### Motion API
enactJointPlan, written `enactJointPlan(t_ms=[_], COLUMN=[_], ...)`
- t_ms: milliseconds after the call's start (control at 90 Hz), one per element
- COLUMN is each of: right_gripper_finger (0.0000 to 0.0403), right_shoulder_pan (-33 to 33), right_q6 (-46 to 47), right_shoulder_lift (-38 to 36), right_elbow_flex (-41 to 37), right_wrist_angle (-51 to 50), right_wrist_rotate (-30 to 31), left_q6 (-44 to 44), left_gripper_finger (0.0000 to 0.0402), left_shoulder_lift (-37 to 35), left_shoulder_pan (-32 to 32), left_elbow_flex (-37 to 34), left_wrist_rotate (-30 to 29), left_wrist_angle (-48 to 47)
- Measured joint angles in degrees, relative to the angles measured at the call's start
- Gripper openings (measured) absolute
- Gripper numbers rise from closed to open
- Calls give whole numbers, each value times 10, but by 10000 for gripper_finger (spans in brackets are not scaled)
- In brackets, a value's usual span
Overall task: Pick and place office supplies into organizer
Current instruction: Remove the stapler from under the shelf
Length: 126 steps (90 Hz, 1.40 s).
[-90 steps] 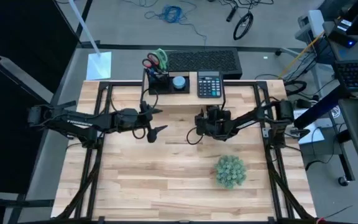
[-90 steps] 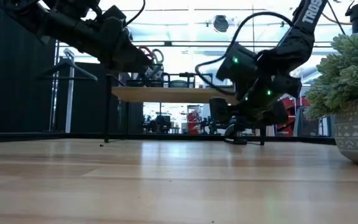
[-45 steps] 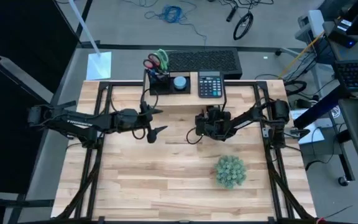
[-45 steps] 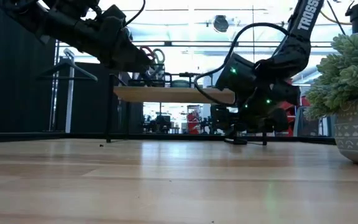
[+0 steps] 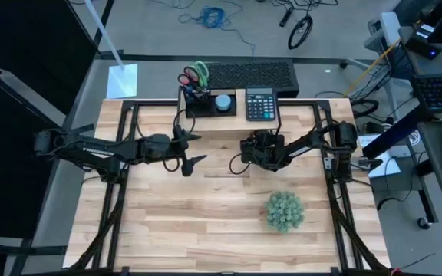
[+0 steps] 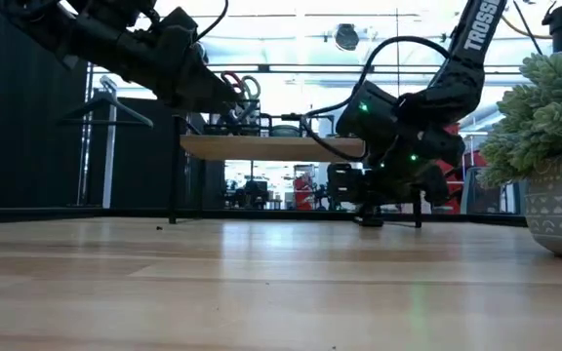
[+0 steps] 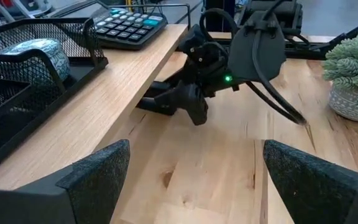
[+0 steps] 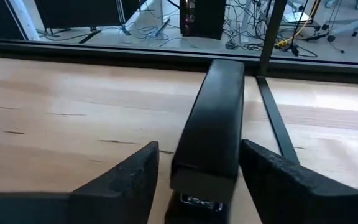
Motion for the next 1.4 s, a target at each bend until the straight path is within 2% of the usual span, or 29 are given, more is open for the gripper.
enactJointPlan(t_ms=[244, 444, 578, 889, 1189, 1400], right_gripper_finger=[115, 114, 124, 115, 114, 115], right_shoulder_pan=[-2, 8, 24, 61, 108, 161], right_q6=[0, -1, -3, -35, -43, 16], right_shoulder_lift=[0, 0, 0, 0, -36, -75], right_elbow_flex=[0, 0, 5, 54, 113, 155], right_wrist_angle=[0, 6, 23, 2, -164, -341], right_wrist_rotate=[-14, -33, -65, -151, -242, -256], left_q6=[0, 0, 0, 0, 0, -1], left_gripper_finger=[356, 356, 356, 356, 356, 356], left_shoulder_lift=[0, 0, 0, 0, 0, 0], left_shoulder_pan=[0, 0, 0, 0, 0, -1], left_elbow_flex=[0, 0, 0, 0, 0, 0], left_wrist_rotate=[0, 0, 0, 0, 0, 0], left_wrist_angle=[0, 0, 0, 0, 0, 0])
